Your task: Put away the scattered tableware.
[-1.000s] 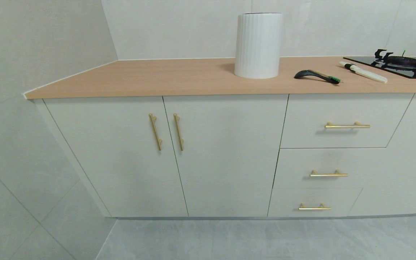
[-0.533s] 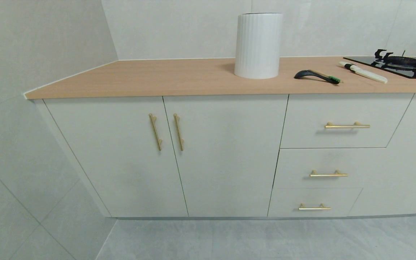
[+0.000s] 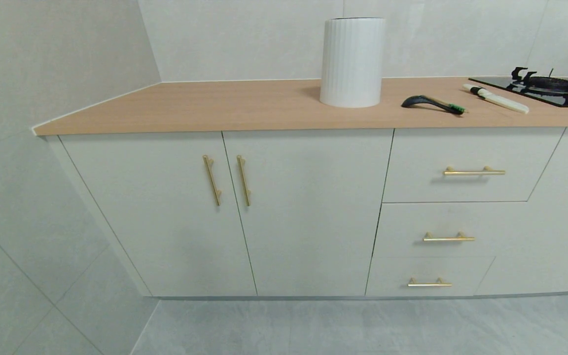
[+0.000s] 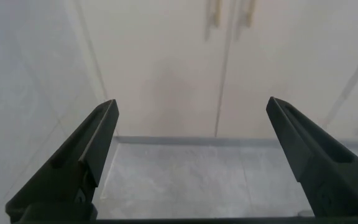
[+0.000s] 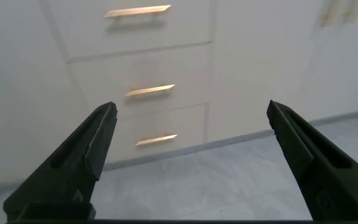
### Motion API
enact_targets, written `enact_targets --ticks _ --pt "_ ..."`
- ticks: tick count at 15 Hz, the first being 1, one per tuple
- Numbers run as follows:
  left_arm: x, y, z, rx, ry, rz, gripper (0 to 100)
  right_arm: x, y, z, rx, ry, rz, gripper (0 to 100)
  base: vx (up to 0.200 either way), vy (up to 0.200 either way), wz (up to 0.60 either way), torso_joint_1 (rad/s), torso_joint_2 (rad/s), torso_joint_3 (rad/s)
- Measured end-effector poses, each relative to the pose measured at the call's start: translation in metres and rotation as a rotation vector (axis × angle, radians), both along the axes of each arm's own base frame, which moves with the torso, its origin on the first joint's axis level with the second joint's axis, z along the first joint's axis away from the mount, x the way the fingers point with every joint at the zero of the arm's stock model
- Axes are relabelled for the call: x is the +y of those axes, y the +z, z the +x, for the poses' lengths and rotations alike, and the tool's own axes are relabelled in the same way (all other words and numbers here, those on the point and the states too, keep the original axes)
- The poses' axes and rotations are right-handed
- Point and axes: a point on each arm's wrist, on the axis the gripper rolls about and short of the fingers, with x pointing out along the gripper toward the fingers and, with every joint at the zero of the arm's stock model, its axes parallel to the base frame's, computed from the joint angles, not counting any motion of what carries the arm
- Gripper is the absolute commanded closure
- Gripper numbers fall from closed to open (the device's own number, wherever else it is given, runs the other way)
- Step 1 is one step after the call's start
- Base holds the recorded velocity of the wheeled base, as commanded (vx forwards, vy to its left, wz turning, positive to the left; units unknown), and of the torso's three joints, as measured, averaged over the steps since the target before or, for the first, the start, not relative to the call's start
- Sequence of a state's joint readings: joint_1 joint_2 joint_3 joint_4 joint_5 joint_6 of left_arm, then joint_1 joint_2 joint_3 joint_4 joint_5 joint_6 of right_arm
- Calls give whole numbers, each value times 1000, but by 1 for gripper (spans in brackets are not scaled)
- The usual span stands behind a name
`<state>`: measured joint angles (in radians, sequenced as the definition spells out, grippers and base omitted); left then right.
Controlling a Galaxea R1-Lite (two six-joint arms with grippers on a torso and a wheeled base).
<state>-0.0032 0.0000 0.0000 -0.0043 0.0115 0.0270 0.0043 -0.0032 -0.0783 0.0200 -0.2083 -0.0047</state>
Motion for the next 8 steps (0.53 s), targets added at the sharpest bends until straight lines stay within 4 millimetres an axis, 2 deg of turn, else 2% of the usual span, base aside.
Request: enact_targets --ticks 4,8 --pt "0 0 0 5 -6 9 0 4 -17 6 54 194 -15 0 0 0 0 0 0 0" --pt "0 0 0 5 -4 0 0 5 -18 7 56 218 -16 0 0 0 0 0 0 0"
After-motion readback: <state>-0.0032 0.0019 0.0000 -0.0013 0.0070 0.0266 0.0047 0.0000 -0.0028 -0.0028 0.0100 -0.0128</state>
